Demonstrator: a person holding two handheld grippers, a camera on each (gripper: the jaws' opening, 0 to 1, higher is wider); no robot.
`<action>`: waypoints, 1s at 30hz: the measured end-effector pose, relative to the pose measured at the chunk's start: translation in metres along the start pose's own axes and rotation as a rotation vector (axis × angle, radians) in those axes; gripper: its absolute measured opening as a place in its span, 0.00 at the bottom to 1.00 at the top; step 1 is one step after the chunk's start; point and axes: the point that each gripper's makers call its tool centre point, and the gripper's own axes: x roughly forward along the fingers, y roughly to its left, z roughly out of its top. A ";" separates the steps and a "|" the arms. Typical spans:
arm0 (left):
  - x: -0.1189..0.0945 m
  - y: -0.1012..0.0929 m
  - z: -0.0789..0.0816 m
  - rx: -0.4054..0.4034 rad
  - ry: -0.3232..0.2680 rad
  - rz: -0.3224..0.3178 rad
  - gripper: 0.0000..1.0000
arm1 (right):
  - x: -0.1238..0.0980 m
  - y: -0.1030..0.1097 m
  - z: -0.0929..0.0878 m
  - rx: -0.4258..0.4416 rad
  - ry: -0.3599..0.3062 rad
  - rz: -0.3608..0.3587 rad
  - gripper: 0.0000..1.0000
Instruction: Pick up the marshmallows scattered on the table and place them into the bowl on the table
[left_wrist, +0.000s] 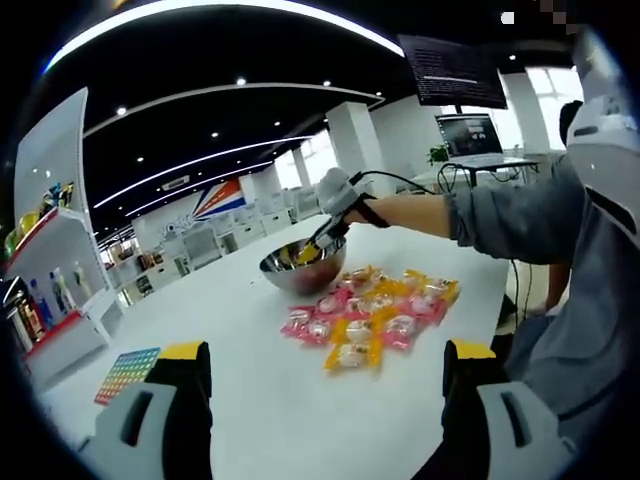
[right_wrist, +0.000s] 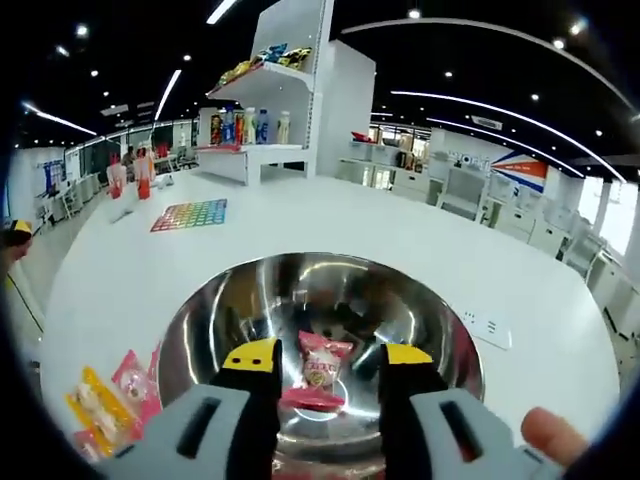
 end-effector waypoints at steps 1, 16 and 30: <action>0.000 0.000 0.000 0.001 0.001 -0.001 0.96 | -0.003 -0.001 0.005 -0.006 -0.017 -0.006 0.35; 0.002 -0.004 0.002 0.013 0.003 -0.008 0.96 | -0.071 -0.003 0.071 -0.084 -0.298 -0.057 0.85; 0.009 -0.006 0.011 0.017 -0.020 -0.031 0.96 | -0.215 0.035 0.106 -0.112 -0.566 -0.044 0.97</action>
